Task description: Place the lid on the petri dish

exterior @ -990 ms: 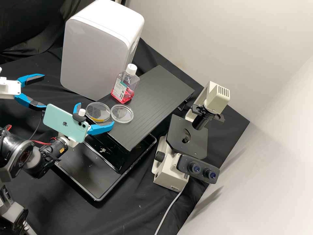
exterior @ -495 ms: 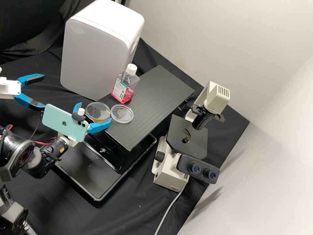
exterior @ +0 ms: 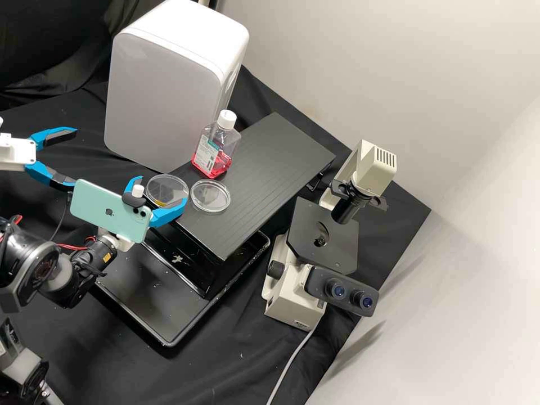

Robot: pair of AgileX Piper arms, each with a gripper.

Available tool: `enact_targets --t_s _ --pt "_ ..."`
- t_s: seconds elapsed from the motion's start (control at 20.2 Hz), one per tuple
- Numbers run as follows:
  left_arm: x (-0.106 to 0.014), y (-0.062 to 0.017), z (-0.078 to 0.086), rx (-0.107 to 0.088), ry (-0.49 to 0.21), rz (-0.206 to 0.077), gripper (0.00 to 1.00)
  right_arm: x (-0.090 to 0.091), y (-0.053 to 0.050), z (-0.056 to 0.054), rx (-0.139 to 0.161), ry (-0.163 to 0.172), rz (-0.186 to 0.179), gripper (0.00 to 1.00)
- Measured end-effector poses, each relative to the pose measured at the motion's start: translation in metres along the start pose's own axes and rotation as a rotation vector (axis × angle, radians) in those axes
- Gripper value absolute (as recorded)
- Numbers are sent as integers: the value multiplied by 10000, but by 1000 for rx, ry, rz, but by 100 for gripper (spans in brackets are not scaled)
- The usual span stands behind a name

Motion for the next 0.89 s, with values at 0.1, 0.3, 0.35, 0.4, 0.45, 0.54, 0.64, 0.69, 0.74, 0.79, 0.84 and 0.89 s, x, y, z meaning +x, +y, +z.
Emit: enact_targets --t_s 0.1,0.3,0.35,0.4,0.45,0.54,0.64,0.69,0.74,0.79,0.84,0.89 --pt "0 0 0 0 0 0 100 -1 -8 -10 0 5 -4 0" --pt "4 -14 -2 0 1 -7 100 -1 -20 -24 1 10 -9 0" --pt "7 -22 -3 0 2 -11 100 -2 -23 -27 1 10 -9 0" --pt "8 -27 -4 0 2 -13 100 -3 -20 -30 2 12 -8 0" --pt "8 -27 -4 0 2 -13 100 -3 -22 -32 2 12 -8 0" --pt "8 -27 -4 0 2 -13 100 -4 -27 -38 3 14 -9 0" --pt "8 -27 -4 0 2 -13 100 -4 -27 -38 3 14 -9 0" --pt "8 -27 -4 0 2 -13 100 -4 -27 -38 3 14 -9 0" --pt "8 -27 -4 0 2 -13 100 -4 -27 -38 3 14 -9 0" --pt "8 -27 -4 0 2 -13 100 -4 -27 -38 3 14 -9 0" --pt "8 -27 -4 0 2 -13 100 -4 -27 -38 3 14 -9 0" --pt "8 -27 -4 0 2 -13 100 -4 -27 -38 3 14 -9 0"
